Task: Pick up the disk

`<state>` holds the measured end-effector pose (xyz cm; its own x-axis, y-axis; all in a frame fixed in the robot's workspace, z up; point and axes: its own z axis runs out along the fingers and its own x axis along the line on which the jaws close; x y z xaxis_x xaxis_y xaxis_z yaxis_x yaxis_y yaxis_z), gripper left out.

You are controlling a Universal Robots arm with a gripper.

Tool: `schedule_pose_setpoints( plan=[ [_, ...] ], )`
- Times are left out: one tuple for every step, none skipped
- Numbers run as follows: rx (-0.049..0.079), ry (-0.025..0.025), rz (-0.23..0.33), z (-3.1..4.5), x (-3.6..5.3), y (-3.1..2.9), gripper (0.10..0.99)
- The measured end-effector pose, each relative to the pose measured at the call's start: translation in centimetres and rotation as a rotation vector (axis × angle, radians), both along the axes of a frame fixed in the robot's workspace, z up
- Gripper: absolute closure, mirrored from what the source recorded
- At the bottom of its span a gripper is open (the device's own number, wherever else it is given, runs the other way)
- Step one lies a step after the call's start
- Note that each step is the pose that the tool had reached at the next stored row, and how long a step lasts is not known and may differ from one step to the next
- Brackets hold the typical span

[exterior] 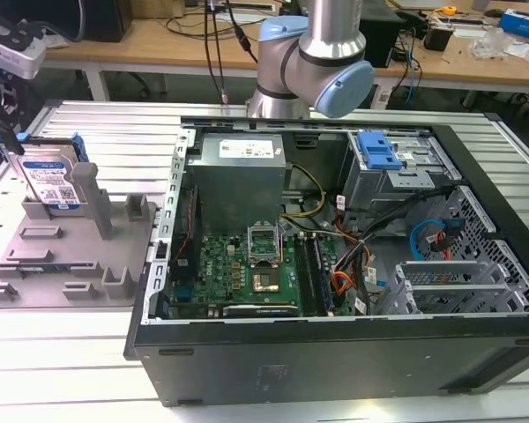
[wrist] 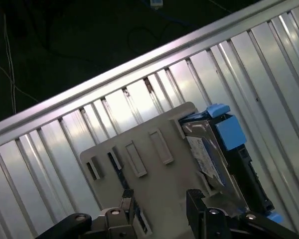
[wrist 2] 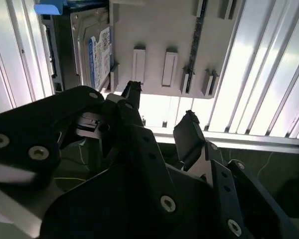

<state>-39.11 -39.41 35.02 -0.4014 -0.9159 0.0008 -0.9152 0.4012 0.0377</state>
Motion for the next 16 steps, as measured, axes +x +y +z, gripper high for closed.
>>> schedule_pose_setpoints(
  plan=[
    [0.0, 0.0, 0.026, -0.02, 0.0, 0.0, 0.545],
    [-0.001, 0.0, 0.044, -0.04, 0.0, 0.0, 0.545],
    [-0.001, 0.0, 0.07, -0.06, 0.0, 0.0, 0.545],
    [-0.002, 0.0, 0.092, -0.08, 0.0, 0.0, 0.545],
    [-0.002, 0.0, 0.119, -0.1, 0.0, 0.0, 0.545],
    [-0.002, -0.0001, 0.15, -0.13, 0.0, 0.0, 0.545],
    [-0.003, -0.0002, 0.178, -0.16, 0.0, 0.0, 0.545],
    [-0.003, -0.0004, 0.21, -0.19, 0.0, 0.0, 0.545],
    [-0.003, -0.0006, 0.238, -0.22, 0.0, 0.0, 0.545],
    [-0.004, -0.0009, 0.259, -0.24, 0.0, 0.0, 0.545],
    [-0.004, -0.0013, 0.289, -0.28, 0.0, 0.0, 0.545],
    [-0.004, -0.0018, 0.324, -0.31, 0.0, 0.0, 0.545],
    [-0.005, -0.0056, 0.343, -0.33, -0.01, 0.0, 0.545],
    [-0.005, -0.0067, 0.347, -0.34, 0.0, 0.0, 0.545],
    [-0.005, -0.0074, 0.348, -0.33, 0.0, 0.0, 0.545],
    [-0.005, -0.0078, 0.348, -0.33, 0.0, 0.0, 0.545]
  ],
)
